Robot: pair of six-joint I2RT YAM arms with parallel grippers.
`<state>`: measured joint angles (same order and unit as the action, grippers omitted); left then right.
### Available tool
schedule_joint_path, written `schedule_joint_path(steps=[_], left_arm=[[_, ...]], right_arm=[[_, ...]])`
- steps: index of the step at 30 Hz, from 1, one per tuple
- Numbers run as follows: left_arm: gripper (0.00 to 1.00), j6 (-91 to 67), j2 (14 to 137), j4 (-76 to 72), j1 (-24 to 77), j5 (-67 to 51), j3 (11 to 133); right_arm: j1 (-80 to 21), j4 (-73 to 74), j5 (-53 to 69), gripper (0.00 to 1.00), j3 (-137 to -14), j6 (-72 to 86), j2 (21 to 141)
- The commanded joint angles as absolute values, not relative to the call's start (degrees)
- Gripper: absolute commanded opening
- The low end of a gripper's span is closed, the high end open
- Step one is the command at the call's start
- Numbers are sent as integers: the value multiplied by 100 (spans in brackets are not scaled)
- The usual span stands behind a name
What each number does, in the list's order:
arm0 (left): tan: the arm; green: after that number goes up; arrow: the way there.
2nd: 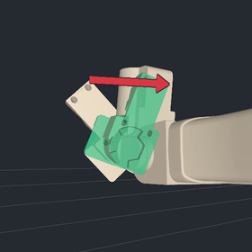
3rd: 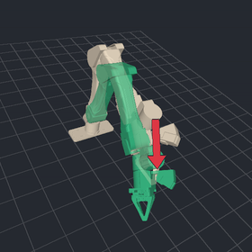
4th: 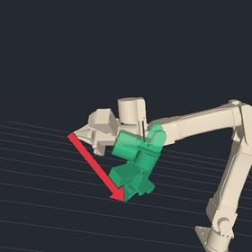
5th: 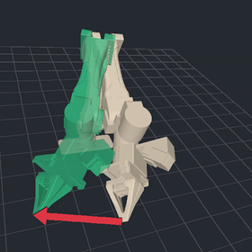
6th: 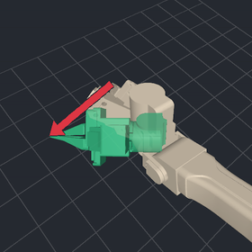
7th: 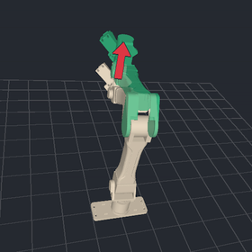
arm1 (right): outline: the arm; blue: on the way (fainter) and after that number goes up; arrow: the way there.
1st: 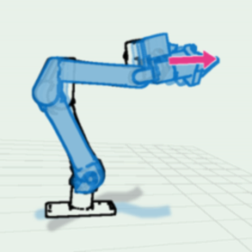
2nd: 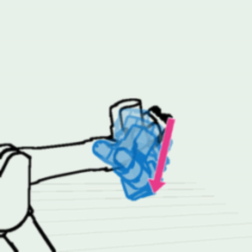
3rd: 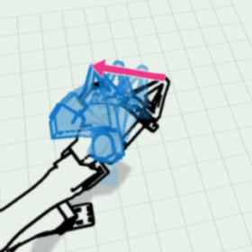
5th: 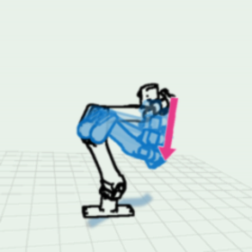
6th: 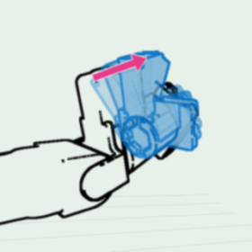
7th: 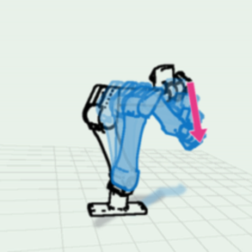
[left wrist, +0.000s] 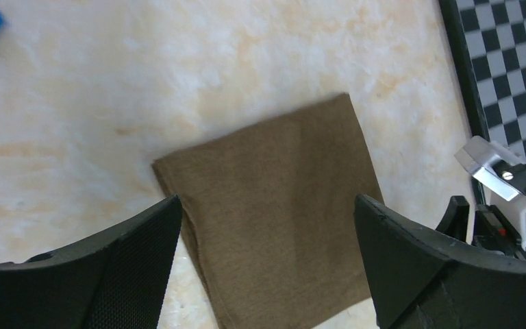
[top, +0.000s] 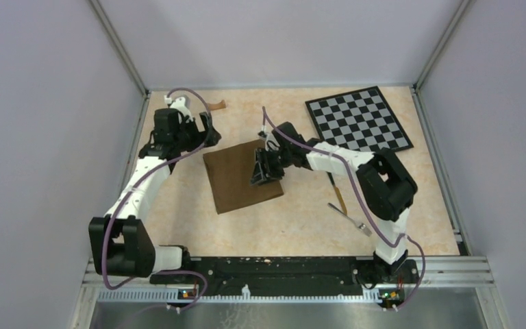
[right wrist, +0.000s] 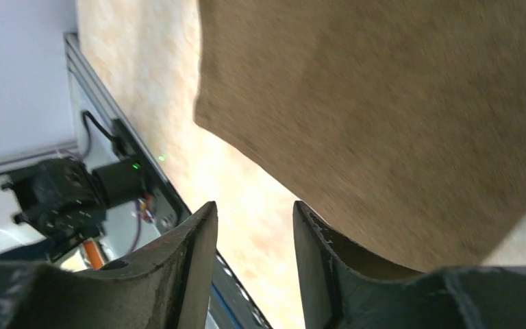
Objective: Fold the napkin into a case and place the utensils inside
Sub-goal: Fold the rectangle-folded napkin at the center of the board, then rotate the square-folded napkin at the center of the board.
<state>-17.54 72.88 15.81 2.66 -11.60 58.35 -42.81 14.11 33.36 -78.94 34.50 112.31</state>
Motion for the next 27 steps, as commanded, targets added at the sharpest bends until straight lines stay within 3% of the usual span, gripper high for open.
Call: schedule_joint_path(steps=[1,9,13,17,19,24,27], left_arm=[[99,-2062,7799,1694,290,-2147,5861],[99,-2225,7717,1654,290,-2534,5721],[99,-2308,7736,1665,298,-2797,5611],[99,-2409,8131,1706,328,-3009,5746],[99,-2550,8344,1554,371,-3070,5790],[95,-2950,9055,1164,396,-3010,5855],[96,-2997,9302,1025,396,-2513,5819]], right_arm=[[-4241,1205,3065,42,-7021,2979,10658],[-3754,1265,2152,24,-6249,2584,10750],[-3564,2482,-379,14,-6782,2138,10845],[-3561,2687,-1241,19,-7225,1843,10482],[-3567,2648,-916,23,-7456,1682,10361],[-3566,1331,2108,36,-7414,2350,10455],[-3555,478,3001,38,-7383,2900,10841]])
